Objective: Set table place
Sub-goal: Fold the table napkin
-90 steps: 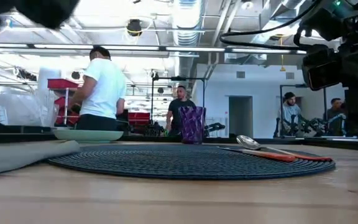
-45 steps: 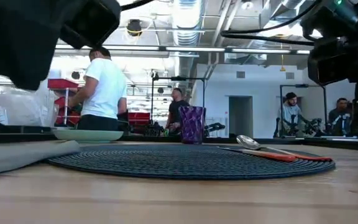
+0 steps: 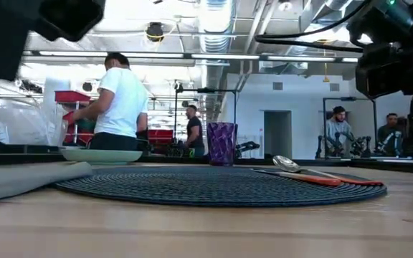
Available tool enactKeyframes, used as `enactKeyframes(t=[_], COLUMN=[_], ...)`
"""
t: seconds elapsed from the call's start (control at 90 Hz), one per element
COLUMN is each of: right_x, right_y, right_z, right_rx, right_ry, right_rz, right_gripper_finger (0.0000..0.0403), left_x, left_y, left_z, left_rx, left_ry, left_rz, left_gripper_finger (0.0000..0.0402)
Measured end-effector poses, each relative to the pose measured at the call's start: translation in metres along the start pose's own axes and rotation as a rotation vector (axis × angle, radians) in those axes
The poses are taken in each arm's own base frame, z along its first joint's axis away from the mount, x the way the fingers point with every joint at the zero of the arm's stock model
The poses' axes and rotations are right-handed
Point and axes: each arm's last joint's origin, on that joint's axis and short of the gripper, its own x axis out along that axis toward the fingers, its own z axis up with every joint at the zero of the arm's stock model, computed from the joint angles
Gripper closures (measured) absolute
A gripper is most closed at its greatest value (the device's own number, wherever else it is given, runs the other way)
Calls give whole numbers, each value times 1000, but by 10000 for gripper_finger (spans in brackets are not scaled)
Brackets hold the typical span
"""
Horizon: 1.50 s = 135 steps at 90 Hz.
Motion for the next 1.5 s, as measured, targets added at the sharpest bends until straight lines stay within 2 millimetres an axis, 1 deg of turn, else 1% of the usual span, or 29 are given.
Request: enactKeyframes(t=[0.111,0.2,0.244,0.311,0.367,0.433,0.489,0.589,0.7,0.889,0.967,1.178,1.333,1.422,1.5], right_x=[0,1,2,2,3,4,4,5,5,5,5,4,4,4,4], right_y=[0,1,1,2,3,3,3,4,4,4,4,4,4,4,4], right_z=[0,-1,-2,-3,-4,-5,-5,-6,-6,-5,-6,-6,-6,-6,-6], right_rx=[9,4,6,9,11,6,5,3,3,0,2,9,19,28,37], right_ry=[1,8,12,18,22,28,28,31,32,31,32,48,48,49,49], right_rz=[0,0,0,0,-1,-2,-1,-1,-1,0,0,11,12,13,14], right_gripper_finger=[243,243,243,243,243,243,243,243,243,243,243,243,243,243,243], left_x=[19,34,37,34,26,18,15,16,18,18,17,13,13,27,43], left_y=[3,-6,-11,-21,-28,-30,-31,-35,-42,-43,-41,-34,-37,-44,-51], left_z=[-12,-23,-25,-24,-21,-19,-18,-19,-20,-21,-26,-53,-56,-55,-56], left_rx=[-8,21,47,88,125,170,195,198,185,155,136,94,104,135,198], left_ry=[37,74,84,74,55,26,7,15,15,12,5,7,18,26,51], left_rz=[39,55,85,132,188,284,330,295,218,202,209,203,170,142,173], left_gripper_finger=[321,330,335,341,344,345,345,345,345,345,345,345,345,346,346])
